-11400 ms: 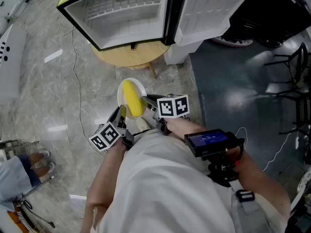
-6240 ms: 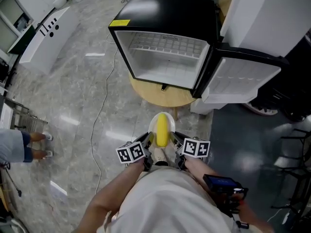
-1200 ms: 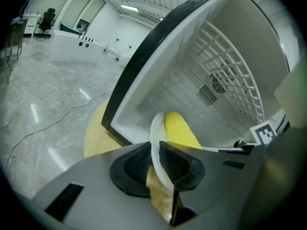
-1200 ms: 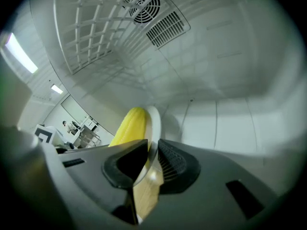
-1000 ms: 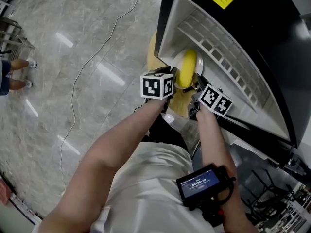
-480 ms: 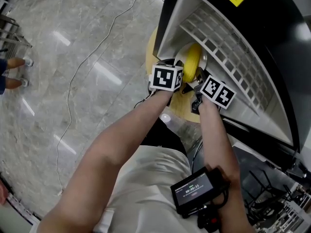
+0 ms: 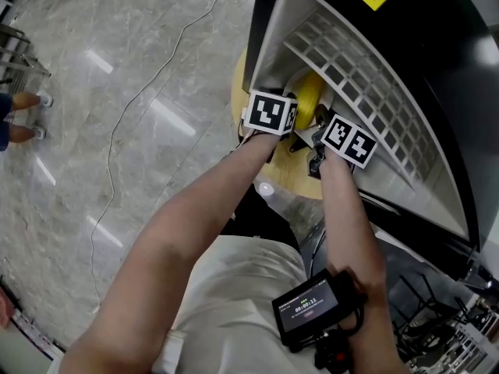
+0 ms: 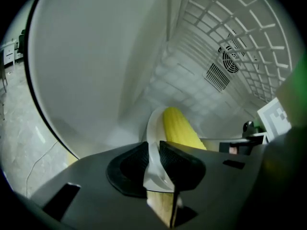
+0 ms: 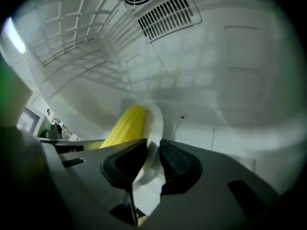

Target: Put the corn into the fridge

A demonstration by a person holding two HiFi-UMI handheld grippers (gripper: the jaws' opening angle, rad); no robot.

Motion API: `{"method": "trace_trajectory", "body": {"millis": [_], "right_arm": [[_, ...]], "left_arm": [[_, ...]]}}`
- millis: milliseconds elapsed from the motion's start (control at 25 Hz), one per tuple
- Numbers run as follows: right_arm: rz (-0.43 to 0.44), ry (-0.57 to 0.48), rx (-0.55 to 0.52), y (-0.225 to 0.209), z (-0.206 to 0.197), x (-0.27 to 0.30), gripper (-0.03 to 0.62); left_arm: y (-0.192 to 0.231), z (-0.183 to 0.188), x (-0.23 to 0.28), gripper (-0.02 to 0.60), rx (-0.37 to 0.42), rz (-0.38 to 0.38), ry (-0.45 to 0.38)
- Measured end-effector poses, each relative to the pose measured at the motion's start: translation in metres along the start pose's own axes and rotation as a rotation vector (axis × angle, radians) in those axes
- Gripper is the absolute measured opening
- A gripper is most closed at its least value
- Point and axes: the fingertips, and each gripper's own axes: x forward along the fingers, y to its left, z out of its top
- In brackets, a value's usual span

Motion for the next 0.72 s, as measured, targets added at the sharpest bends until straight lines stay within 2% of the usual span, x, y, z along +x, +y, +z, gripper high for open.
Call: {"method": "trace_trajectory", "body": {"millis": [320,600,720], "right_arm": [[-0.019,0.020,0.007,-0.0046,0.0002,0.0028,0.071],[-0.061,-0.007,0.012,-0.0057,-0.0009,0.0017,0.078],[-0.073,-0.045,0.015,-0.0062,0.0014,0.0001,0.081]], "left_arm": [[-0.0023,0.0035,0.0052,0.058,0.057,-0.004,0.049],[-0.0008,0.0060,0.0024,0.072,0.112,0.026,-0.010],[0.0018,0.0048,0.0008,0.100,0.091,0.027,-0.024]]}}
